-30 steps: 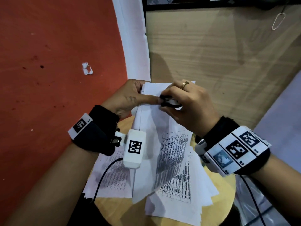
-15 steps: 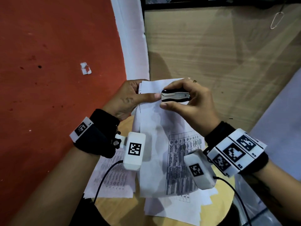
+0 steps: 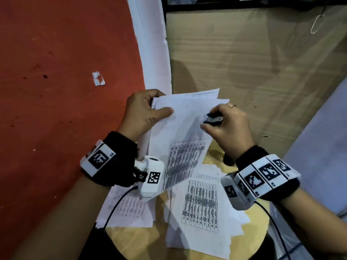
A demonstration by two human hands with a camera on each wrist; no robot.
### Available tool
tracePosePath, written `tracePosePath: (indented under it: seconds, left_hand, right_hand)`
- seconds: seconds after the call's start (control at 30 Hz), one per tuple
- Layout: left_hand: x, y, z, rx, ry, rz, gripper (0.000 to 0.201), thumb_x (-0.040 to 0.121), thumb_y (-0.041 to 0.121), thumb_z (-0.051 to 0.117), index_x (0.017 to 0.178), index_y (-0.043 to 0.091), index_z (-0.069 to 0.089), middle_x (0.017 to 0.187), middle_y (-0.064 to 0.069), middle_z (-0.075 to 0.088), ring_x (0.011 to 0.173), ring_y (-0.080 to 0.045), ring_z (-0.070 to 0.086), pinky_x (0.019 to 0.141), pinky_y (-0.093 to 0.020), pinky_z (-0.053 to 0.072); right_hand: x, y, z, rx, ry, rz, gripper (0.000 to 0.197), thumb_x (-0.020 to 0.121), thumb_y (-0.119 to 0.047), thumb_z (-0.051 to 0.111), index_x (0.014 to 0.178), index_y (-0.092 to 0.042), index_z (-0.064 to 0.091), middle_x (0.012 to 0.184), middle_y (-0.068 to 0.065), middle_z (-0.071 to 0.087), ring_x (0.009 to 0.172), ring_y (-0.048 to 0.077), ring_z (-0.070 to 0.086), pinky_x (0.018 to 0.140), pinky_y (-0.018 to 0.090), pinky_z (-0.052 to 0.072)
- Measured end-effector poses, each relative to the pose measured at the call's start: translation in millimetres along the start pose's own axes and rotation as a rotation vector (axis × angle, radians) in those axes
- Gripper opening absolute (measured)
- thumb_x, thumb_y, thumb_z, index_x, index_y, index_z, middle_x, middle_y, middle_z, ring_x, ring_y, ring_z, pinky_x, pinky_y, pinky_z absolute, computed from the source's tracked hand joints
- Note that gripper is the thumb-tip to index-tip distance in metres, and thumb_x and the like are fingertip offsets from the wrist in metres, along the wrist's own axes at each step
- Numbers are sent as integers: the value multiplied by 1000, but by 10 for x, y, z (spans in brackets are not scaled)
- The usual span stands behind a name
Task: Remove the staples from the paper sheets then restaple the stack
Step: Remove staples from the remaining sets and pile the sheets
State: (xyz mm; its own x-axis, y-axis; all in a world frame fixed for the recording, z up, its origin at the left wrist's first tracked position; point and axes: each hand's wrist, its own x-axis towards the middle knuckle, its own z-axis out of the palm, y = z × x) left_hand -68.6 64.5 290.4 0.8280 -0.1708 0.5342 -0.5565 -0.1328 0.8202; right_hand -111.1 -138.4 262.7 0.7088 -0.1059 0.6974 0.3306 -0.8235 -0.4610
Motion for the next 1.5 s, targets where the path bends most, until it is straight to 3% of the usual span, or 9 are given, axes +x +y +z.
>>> tracePosePath:
  seconds: [0.17,0.33,0.53,0.77,0.93,1.17,1.3,1.4,1.5]
  left_hand:
    - [51,-21,-54,31,-45,-32,14,53,30,75,66,28,70,72,-6,69,65,-18,60,64,-33,51]
    - [77,-27,-76,56,-74,-13,13,62,14,74,69,22,67,73,-7,67,65,-17,59,63,-30,50]
    - [54,-20,-73,55,-76,-2,12,63,16,74,69,24,67,74,-8,68,65,-16,61,64,-30,50]
    - [19,-25,-50,38,-95,8,12,57,31,74,68,27,69,69,1,68,61,-12,58,61,-27,48]
    - [33,-52,-53,77,-90,9,14,54,37,72,67,31,69,67,3,66,60,-12,58,62,-28,48]
    - [30,-11,-75,70,-153,8,13,58,27,76,67,25,66,64,10,64,58,-3,55,57,-18,46]
    - [29,-1,-92,53,-189,-2,15,61,20,75,72,18,65,68,2,64,59,-4,57,57,-16,47]
    - [10,17,-89,38,-227,-7,16,64,16,74,76,10,65,70,-2,63,61,-6,57,56,-16,47]
    - [19,37,-140,35,-276,-7,22,66,13,74,80,-1,64,72,-3,63,61,-7,58,55,-16,47]
  right_hand:
    - [-2,-50,-5,102,-47,-47,29,64,-12,82,88,-5,67,88,5,65,81,14,56,71,11,39]
    - [106,-174,19,188,-52,-109,31,62,-18,84,86,-7,69,86,4,68,82,21,63,76,40,52]
    - [43,-143,71,260,11,-62,29,63,-29,81,84,-12,70,82,0,70,78,21,66,70,46,54]
    - [-10,-237,-33,372,-33,11,30,62,-24,85,87,-18,71,78,-23,63,91,17,60,81,40,51]
    - [-1,-227,-17,503,-68,98,29,62,-11,85,86,-12,70,84,1,72,81,14,70,79,39,57]
    - [13,-234,-79,414,-113,27,42,59,-16,87,97,-11,70,92,-1,72,85,8,68,82,27,54]
    - [30,-198,-97,236,-96,-125,52,57,-31,84,103,-15,70,115,-1,64,102,18,61,88,37,49]
    - [40,-166,-102,143,-151,-130,52,55,-38,84,103,-21,69,138,0,46,109,15,56,89,33,45]
    - [124,-144,-138,203,-341,-92,50,58,-35,86,101,-21,65,120,-4,53,108,6,53,92,32,45]
